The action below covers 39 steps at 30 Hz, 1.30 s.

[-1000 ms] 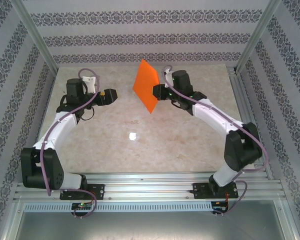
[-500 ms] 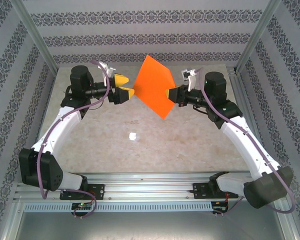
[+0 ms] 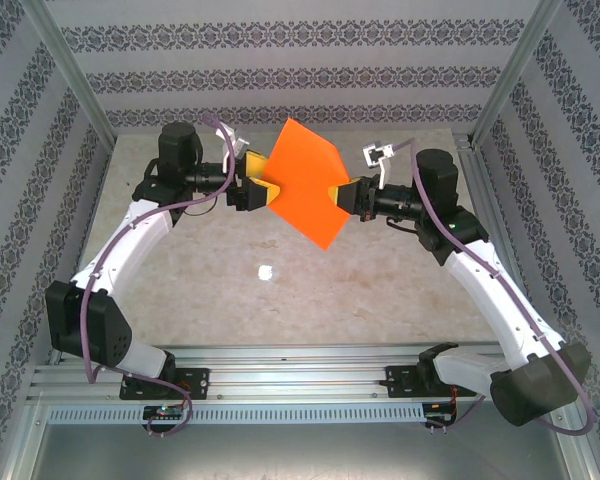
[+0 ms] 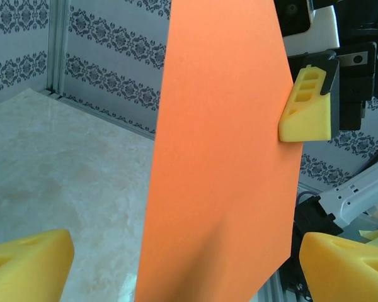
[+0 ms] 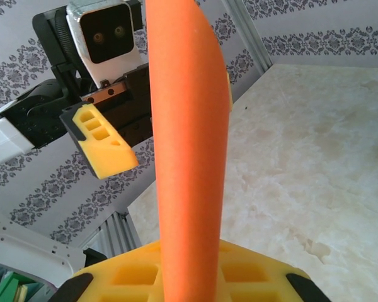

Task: Fold a paper plane with a square sheet of paper (fold left side to right side)
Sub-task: Place a square sheet of paper at the center of the table.

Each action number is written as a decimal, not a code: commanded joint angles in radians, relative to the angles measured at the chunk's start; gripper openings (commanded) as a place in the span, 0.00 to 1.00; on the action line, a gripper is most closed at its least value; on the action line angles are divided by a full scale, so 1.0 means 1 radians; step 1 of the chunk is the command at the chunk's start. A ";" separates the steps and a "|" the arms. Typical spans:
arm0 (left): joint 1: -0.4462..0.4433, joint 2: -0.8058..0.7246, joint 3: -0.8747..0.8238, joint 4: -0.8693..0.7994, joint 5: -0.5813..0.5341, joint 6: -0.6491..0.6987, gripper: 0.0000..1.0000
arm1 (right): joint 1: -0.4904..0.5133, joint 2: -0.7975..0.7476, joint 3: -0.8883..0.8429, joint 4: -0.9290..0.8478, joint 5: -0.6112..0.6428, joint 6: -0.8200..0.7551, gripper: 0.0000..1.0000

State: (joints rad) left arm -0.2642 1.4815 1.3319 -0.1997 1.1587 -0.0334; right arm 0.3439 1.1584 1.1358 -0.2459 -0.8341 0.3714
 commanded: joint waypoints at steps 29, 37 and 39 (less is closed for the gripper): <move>-0.246 -0.060 0.179 -0.615 -0.526 0.553 0.00 | -0.228 -0.287 -0.100 -0.202 0.137 -0.726 0.98; -0.305 -0.085 0.176 -0.652 -0.628 0.618 0.00 | -0.090 -0.238 -0.098 -0.244 0.113 -0.990 0.98; -0.318 -0.092 0.171 -0.656 -0.652 0.630 0.00 | -0.068 -0.214 -0.079 -0.259 0.122 -1.015 0.98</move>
State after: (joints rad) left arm -0.5579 1.4265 1.4868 -0.8097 0.5674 0.5369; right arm 0.2516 0.9245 1.0203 -0.4778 -0.6830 -0.5209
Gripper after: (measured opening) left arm 0.057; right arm 0.981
